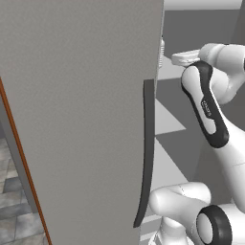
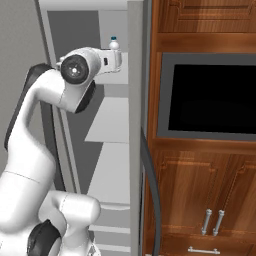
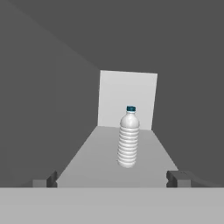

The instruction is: Take the bottled waters from the counter and place them in the freezer to freeze. Close the freezer door after placing the bottles.

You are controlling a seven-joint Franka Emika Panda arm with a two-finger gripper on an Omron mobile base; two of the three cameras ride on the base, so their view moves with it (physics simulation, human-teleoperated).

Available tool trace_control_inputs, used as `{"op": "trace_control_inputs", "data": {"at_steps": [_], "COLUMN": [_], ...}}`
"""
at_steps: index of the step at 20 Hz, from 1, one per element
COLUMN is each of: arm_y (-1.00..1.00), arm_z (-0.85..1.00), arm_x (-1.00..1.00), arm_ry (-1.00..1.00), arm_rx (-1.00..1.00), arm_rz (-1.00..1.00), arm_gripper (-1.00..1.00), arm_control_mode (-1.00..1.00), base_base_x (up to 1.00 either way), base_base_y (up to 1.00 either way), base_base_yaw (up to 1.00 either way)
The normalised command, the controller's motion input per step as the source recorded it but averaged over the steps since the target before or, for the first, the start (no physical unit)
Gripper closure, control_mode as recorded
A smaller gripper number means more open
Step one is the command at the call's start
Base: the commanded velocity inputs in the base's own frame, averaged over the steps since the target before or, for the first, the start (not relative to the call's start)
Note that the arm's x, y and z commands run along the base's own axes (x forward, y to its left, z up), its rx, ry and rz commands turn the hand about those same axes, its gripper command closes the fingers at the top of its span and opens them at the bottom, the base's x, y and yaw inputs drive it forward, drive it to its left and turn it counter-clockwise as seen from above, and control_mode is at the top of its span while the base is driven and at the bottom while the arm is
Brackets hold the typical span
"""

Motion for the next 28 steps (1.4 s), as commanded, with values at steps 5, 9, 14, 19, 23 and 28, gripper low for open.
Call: {"op": "trace_control_inputs", "data": {"at_steps": [5,9,14,19,23,28], "arm_y": [0.07,0.12,0.24,0.18,0.02,0.00], "arm_z": [0.09,0.03,-0.01,-0.24,-0.31,-0.30], "arm_x": [-0.61,-0.60,-0.83,-0.99,-0.82,-0.40], "arm_ry": [0.20,0.26,0.12,0.03,0.05,0.20], "arm_rx": [0.00,0.00,0.00,0.05,0.07,0.13], "arm_rz": [-0.15,-0.25,-0.17,-0.05,0.00,0.00], "arm_gripper": [-1.00,-1.00,-1.00,-1.00,-1.00,-1.00], "arm_control_mode": [-1.00,-1.00,-1.00,-1.00,-1.00,-1.00], "base_base_x": [0.00,0.00,0.00,0.00,0.00,0.00], "base_base_y": [0.00,0.00,0.00,0.00,0.00,0.00], "base_base_yaw": [0.00,0.00,0.00,0.00,0.00,0.00]}}
